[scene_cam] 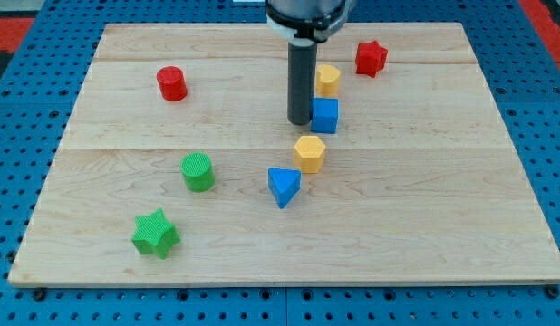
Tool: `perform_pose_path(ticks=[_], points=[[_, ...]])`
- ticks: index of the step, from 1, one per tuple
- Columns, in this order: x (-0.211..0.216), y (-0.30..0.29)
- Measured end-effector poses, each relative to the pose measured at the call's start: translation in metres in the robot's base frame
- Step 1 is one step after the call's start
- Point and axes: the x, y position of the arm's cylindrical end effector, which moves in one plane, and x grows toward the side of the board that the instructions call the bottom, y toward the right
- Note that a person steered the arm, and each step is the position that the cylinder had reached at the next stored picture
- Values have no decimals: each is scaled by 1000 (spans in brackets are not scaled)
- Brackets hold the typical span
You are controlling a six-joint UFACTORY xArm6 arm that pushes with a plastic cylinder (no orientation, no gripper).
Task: Adjust the blue triangle vertically below the yellow hexagon
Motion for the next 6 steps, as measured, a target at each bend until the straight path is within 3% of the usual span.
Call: perform_pose_path(ticks=[1, 3, 4, 5, 6], points=[[9, -22], [74, -64], [97, -72], [100, -36], [102, -47]])
